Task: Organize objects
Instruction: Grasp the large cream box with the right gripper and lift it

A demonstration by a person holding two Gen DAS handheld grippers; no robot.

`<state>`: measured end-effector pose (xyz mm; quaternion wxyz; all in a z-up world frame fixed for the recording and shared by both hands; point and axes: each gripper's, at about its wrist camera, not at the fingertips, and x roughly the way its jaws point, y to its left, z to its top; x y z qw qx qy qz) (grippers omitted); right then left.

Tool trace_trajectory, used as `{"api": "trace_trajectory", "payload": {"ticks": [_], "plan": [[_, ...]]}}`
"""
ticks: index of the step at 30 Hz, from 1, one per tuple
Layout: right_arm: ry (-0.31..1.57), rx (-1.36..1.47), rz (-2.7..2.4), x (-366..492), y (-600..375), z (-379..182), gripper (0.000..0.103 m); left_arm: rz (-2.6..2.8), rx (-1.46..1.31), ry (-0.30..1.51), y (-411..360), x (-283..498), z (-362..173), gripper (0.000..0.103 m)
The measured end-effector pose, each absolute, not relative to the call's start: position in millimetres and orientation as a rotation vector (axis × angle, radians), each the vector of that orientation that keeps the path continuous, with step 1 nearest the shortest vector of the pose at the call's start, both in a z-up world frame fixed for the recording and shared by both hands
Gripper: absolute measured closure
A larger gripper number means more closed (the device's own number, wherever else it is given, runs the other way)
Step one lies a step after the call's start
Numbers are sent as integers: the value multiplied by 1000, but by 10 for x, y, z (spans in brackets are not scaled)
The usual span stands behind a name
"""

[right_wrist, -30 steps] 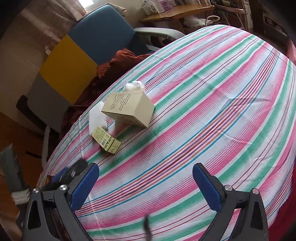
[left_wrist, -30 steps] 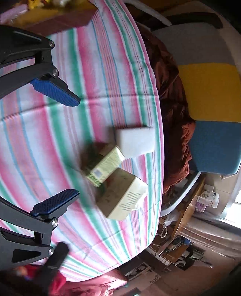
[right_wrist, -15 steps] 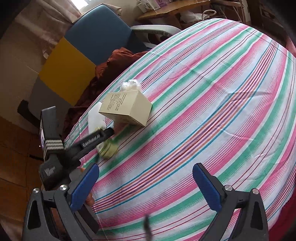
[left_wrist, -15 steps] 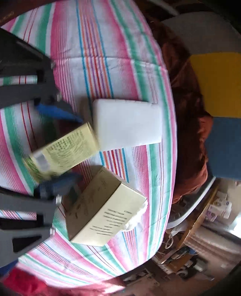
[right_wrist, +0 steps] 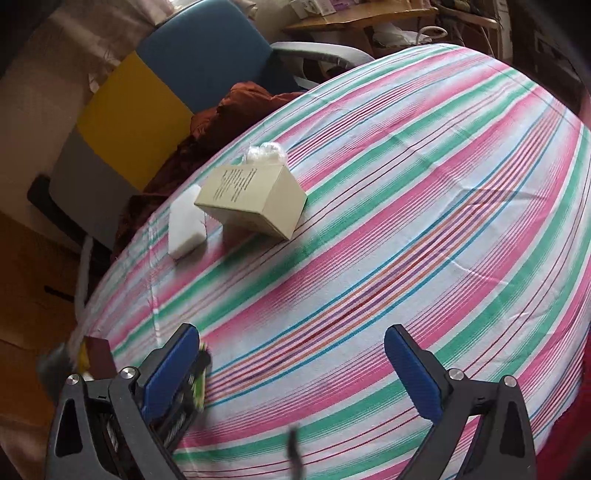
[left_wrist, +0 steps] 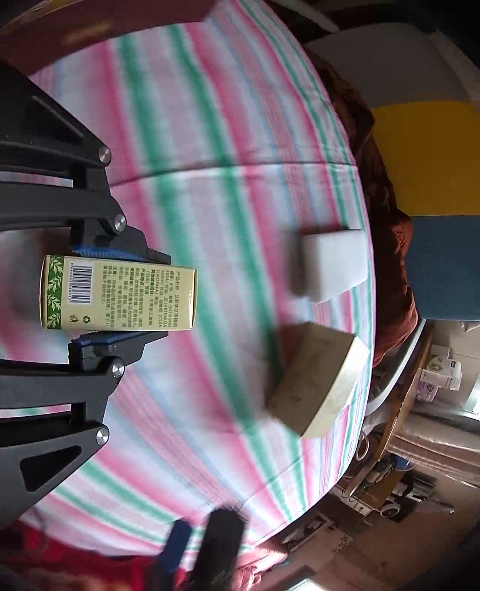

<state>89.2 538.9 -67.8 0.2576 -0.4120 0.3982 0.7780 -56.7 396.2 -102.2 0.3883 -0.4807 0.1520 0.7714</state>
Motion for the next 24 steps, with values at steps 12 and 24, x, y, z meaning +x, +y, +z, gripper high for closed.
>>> {"api": "trace_trajectory", "payload": {"ticks": [12, 24], "plan": [[599, -1244, 2252, 337, 5255, -349, 1, 1958, -1150, 368, 3747, -378, -1060, 73], [-21, -1532, 2265, -838, 5536, -629, 7, 1958, -1148, 309, 3742, -424, -1075, 72]]}}
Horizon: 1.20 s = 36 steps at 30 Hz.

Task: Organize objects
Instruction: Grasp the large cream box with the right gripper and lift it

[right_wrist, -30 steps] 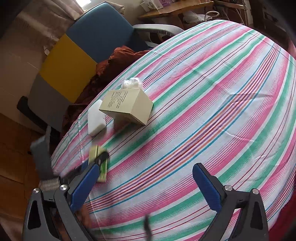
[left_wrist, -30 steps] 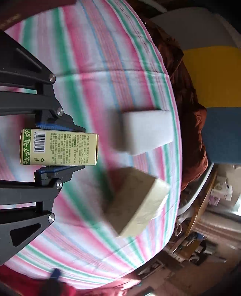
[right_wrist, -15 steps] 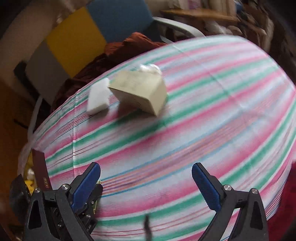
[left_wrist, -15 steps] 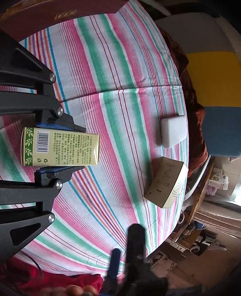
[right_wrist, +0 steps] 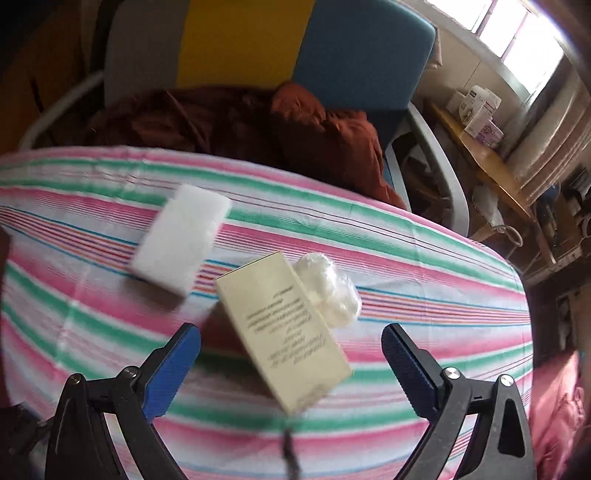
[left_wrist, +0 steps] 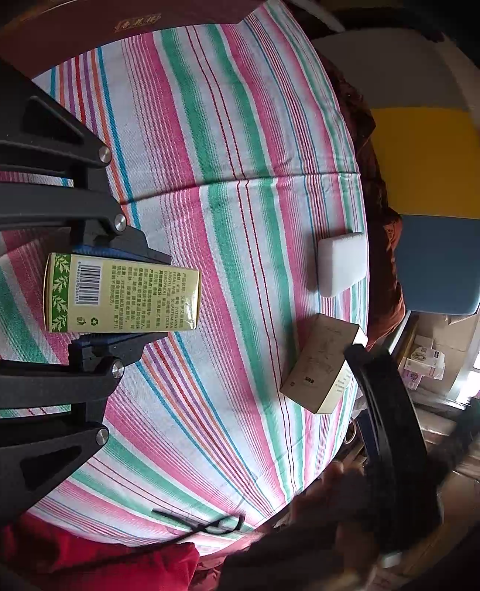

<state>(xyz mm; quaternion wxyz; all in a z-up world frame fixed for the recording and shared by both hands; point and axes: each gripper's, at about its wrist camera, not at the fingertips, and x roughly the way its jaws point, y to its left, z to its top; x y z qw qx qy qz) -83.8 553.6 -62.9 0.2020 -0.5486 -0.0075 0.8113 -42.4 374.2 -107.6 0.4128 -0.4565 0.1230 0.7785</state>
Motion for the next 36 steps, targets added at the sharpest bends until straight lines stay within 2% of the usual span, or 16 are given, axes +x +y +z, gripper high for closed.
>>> {"api": "trace_trajectory", "payload": {"ticks": [1, 3, 8, 14, 18, 22, 26, 29, 31, 33, 35, 36], "plan": [[-18, -1550, 2259, -873, 5555, -677, 11, 1957, -1146, 308, 3738, -422, -1074, 72], [-8, -1612, 2232, -916, 5583, -801, 28, 1955, -1146, 301, 3733, -428, -1077, 71], [16, -1615, 2287, -735, 5441, -820, 48, 1956, -1145, 286, 3732, -434, -1082, 71], [100, -1661, 2292, -304, 5102, -811, 49, 1957, -1142, 284, 3722, -430, -1073, 71], [258, -1644, 2282, -12, 5020, -844, 52, 1964, -1134, 294, 3695, -379, -1069, 71], [381, -1657, 2240, 129, 5031, -1077, 52, 1974, -1121, 317, 3683, -334, -1076, 71], [474, -1586, 2294, 174, 5115, -1085, 51, 1981, -1113, 316, 3685, -355, -1087, 71], [483, -1578, 2312, 161, 5134, -1106, 48, 1992, -1113, 311, 3685, -353, -1087, 71], [504, -1571, 2323, 143, 5135, -1103, 43, 1994, -1111, 308, 3685, -353, -1090, 71], [558, -1559, 2349, 115, 5164, -1112, 25, 1994, -1110, 303, 3680, -356, -1089, 71], [602, -1551, 2370, 92, 5162, -1121, 18, 1991, -1110, 296, 3668, -361, -1090, 71], [590, -1556, 2370, 83, 5153, -1125, 18, 1990, -1110, 292, 3665, -366, -1091, 71]]}}
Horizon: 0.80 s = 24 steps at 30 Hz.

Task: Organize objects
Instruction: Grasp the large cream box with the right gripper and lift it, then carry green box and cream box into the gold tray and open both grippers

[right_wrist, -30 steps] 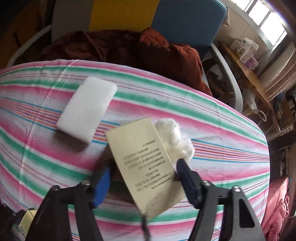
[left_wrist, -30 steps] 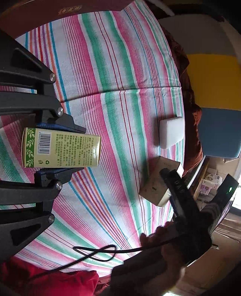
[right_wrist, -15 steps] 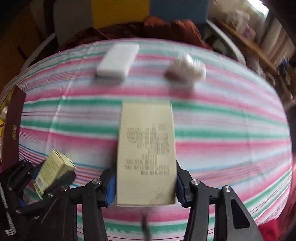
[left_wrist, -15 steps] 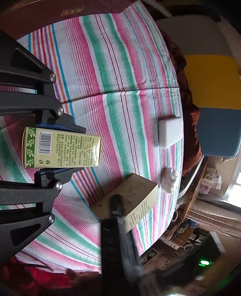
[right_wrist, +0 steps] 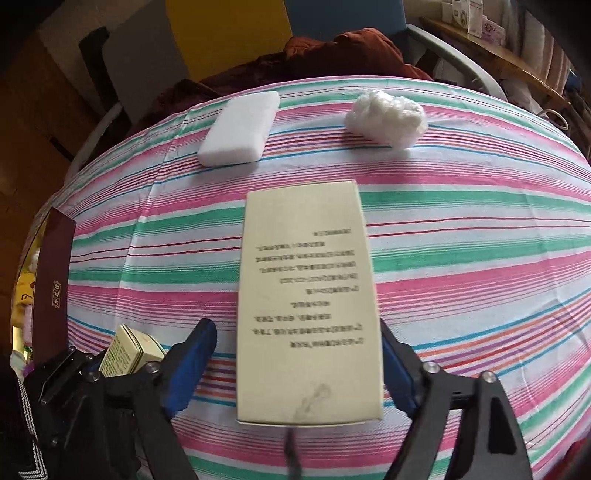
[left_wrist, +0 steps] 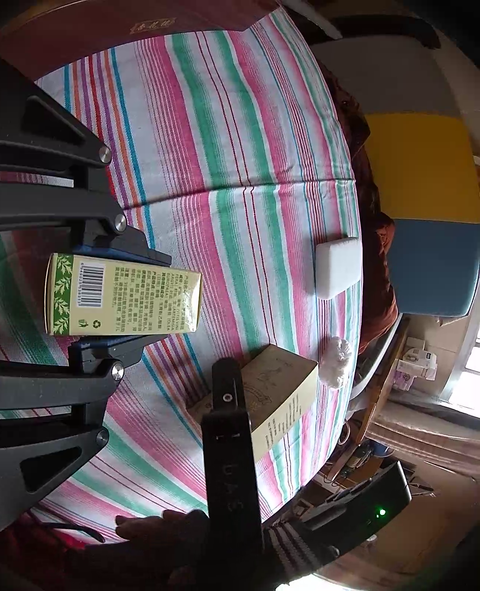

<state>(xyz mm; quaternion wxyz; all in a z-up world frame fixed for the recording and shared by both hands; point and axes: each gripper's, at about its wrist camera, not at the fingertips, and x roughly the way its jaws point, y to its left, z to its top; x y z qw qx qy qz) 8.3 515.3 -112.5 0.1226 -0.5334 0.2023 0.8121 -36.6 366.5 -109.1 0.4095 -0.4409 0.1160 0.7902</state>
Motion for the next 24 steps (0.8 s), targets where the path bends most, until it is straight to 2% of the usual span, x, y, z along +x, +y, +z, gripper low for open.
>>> {"api": "trace_trajectory", "payload": {"ticks": [1, 2, 3, 5, 16, 24], "plan": [[569, -1564, 2369, 70, 5134, -1120, 18, 1990, -1110, 292, 3661, -364, -1092, 71], [541, -1568, 2360, 60, 5115, -1107, 23, 1990, -1109, 291, 3662, -365, -1092, 71], [519, -1561, 2351, 49, 5125, -1096, 36, 1991, -1109, 290, 3662, -365, -1093, 71], [503, -1543, 2362, 45, 5122, -1049, 50, 1993, -1109, 286, 3661, -365, -1096, 71], [461, -1537, 2350, 115, 5125, -1058, 52, 2008, -1095, 314, 3682, -336, -1093, 72], [504, -1473, 2445, 99, 5077, -952, 53, 2021, -1152, 329, 3595, -321, -916, 73]]}}
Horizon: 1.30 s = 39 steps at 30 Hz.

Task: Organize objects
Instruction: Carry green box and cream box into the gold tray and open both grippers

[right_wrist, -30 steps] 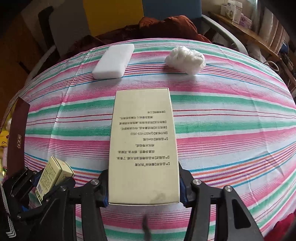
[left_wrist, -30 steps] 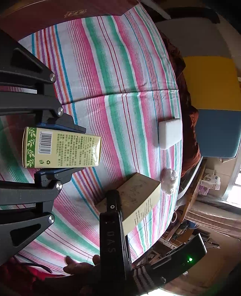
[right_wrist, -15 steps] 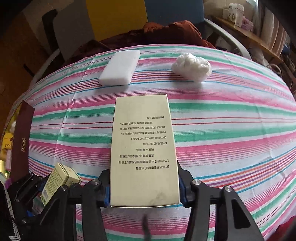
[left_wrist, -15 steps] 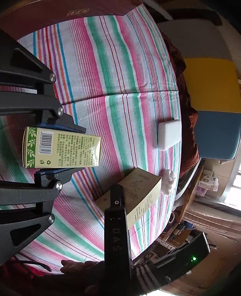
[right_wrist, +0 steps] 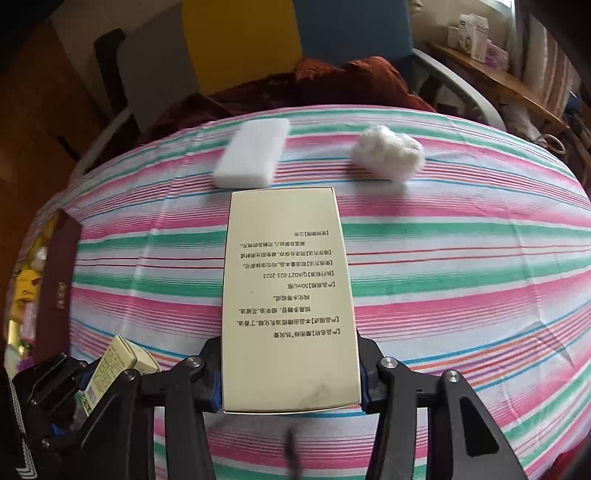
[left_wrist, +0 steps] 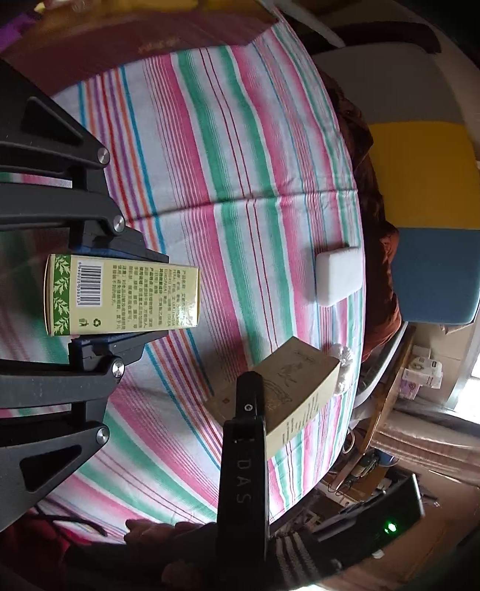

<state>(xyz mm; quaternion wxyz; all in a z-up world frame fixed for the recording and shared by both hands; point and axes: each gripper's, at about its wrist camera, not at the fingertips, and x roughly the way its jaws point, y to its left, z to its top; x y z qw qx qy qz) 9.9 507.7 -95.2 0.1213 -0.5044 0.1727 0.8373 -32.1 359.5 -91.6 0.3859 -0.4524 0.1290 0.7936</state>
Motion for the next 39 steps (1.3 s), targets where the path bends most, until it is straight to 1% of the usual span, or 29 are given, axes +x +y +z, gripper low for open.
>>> {"api": "trace_trajectory", "payload": {"ticks": [3, 7, 12, 16, 19, 29, 34, 39], "plan": [[495, -1513, 2470, 57, 4976, -981, 53, 2047, -1116, 309, 3449, -266, -733, 73], [432, -1551, 2467, 33, 4853, -1025, 53, 2072, -1075, 279, 3201, -225, -482, 73], [401, -1537, 2467, 30, 4761, -996, 53, 2141, -1052, 218, 2740, -265, -238, 73], [450, -1498, 2498, 8, 4651, -847, 53, 2230, -1043, 153, 2246, -378, -91, 73], [480, -1460, 2553, -16, 4455, -679, 53, 2301, -1057, 98, 1915, -495, -57, 73], [420, -1398, 2849, -278, 3228, -141, 53, 2517, -1135, -124, 774, -815, -119, 73], [317, -1477, 2906, -503, 2615, -189, 53, 2542, -1174, -225, 470, -904, -209, 73], [209, -1568, 2915, -706, 2141, -357, 53, 2539, -1214, -262, 339, -974, -353, 73]]}}
